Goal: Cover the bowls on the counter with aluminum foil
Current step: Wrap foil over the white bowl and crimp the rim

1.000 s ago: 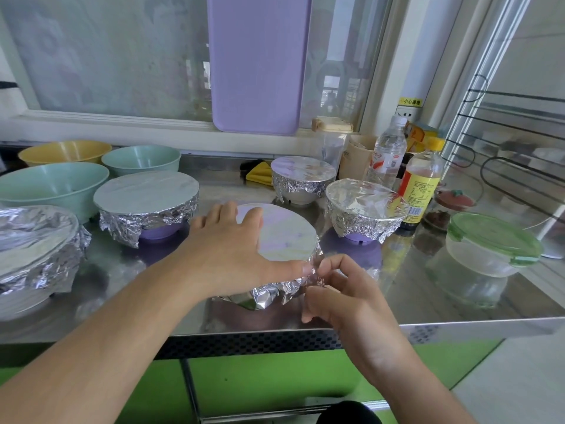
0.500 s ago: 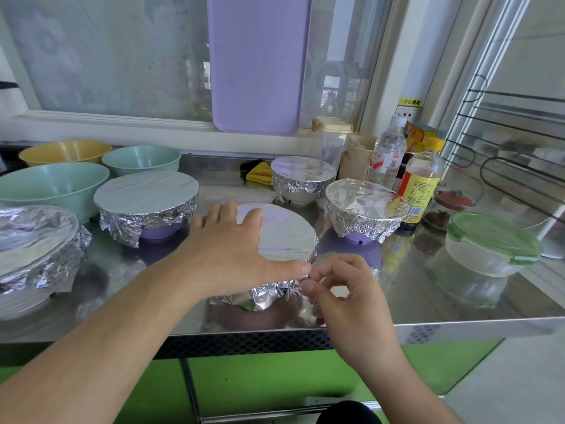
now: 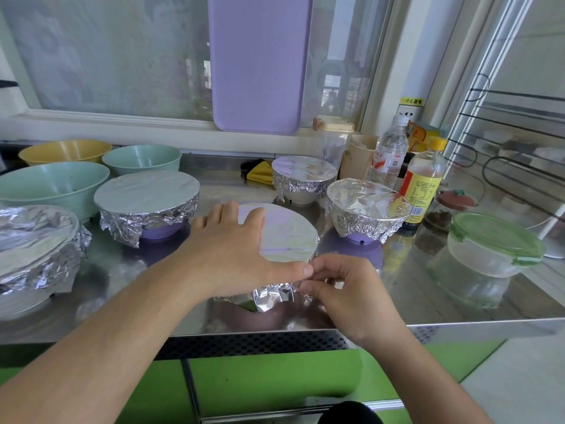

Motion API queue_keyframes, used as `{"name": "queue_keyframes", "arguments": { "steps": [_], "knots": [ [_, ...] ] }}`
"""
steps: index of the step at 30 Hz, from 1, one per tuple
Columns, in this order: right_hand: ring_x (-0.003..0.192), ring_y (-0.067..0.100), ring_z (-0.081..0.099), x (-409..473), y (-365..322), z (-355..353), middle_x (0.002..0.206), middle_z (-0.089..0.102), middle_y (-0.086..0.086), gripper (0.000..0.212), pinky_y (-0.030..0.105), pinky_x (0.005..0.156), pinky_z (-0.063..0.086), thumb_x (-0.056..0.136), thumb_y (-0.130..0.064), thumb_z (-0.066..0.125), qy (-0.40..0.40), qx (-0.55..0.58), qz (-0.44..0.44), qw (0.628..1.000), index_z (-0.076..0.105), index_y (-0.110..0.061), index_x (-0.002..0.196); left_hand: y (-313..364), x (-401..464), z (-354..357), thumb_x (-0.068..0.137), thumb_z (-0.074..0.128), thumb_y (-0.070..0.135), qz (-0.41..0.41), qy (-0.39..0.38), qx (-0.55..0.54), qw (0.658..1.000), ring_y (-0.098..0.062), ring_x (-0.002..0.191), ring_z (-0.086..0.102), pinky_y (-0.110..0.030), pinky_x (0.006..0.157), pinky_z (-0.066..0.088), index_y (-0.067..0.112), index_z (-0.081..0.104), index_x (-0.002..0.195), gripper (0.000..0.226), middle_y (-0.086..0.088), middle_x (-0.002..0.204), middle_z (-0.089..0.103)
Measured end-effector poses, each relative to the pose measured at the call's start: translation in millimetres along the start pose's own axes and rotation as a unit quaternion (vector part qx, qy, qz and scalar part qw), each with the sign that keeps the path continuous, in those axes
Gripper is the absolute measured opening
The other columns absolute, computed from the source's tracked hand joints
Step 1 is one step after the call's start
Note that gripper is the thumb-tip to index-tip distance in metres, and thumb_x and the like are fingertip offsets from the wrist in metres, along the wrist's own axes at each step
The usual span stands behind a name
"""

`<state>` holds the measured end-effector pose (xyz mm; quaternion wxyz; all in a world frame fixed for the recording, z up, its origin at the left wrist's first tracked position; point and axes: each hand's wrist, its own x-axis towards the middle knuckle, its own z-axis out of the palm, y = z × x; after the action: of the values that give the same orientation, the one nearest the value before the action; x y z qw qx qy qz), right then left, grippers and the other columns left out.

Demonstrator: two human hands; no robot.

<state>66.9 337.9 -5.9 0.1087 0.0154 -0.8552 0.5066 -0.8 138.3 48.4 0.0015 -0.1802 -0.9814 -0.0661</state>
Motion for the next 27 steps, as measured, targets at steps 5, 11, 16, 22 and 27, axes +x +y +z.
{"name": "queue_keyframes", "arguments": {
  "steps": [5, 11, 16, 22, 27],
  "knots": [
    [0.058, 0.000, 0.056, 6, -4, -1, 0.068, 0.072, -0.014, 0.023, 0.016, 0.061, 0.041, 0.083, -0.016, 0.086, 0.014, -0.068, -0.003, 0.998, 0.079, -0.033, 0.069, 0, -1, 0, 0.044, 0.024, 0.113, 0.005, 0.000, -0.009, 1.000, -0.025, 0.141, 0.027, -0.048, 0.114, 0.027, 0.039, 0.030, 0.139, 0.121, -0.001, 0.135, 0.035],
    [0.052, 0.003, 0.056, 14, -3, 2, 0.052, 0.063, -0.017, 0.026, 0.018, 0.053, 0.038, 0.074, -0.033, 0.089, 0.069, -0.134, 0.014, 0.988, 0.070, -0.024, 0.058, 0, 0, -1, 0.044, 0.027, 0.112, 0.006, 0.003, -0.023, 1.000, -0.023, 0.145, 0.023, -0.046, 0.115, 0.025, 0.040, 0.027, 0.146, 0.125, 0.003, 0.140, 0.033],
    [0.063, 0.008, 0.061, 12, 7, -5, 0.064, 0.068, -0.012, 0.026, 0.023, 0.059, 0.044, 0.081, -0.032, 0.087, 0.076, -0.169, -0.036, 0.982, 0.067, -0.024, 0.066, 0, -1, 0, 0.047, 0.030, 0.111, 0.009, 0.004, -0.030, 1.000, -0.021, 0.137, 0.030, -0.046, 0.112, 0.029, 0.042, 0.034, 0.129, 0.107, 0.005, 0.127, 0.037],
    [0.061, 0.009, 0.056, 12, 2, -11, 0.066, 0.065, -0.007, 0.015, 0.030, 0.062, 0.045, 0.083, -0.016, 0.073, 0.025, -0.067, -0.035, 0.997, 0.063, -0.020, 0.072, 0, 0, -1, 0.045, 0.030, 0.111, 0.002, 0.002, -0.028, 1.000, -0.022, 0.140, 0.029, -0.047, 0.115, 0.027, 0.041, 0.030, 0.139, 0.118, 0.003, 0.133, 0.036],
    [0.079, 0.005, 0.066, 11, 1, -8, 0.082, 0.071, -0.013, 0.017, 0.025, 0.073, 0.053, 0.086, -0.007, 0.067, 0.172, -0.029, -0.030, 0.984, 0.068, -0.023, 0.090, 0, 0, -1, 0.045, 0.032, 0.111, 0.001, -0.005, -0.032, 0.999, -0.022, 0.148, 0.021, -0.048, 0.119, 0.022, 0.039, 0.021, 0.153, 0.130, 0.003, 0.145, 0.031]
  ]
}}
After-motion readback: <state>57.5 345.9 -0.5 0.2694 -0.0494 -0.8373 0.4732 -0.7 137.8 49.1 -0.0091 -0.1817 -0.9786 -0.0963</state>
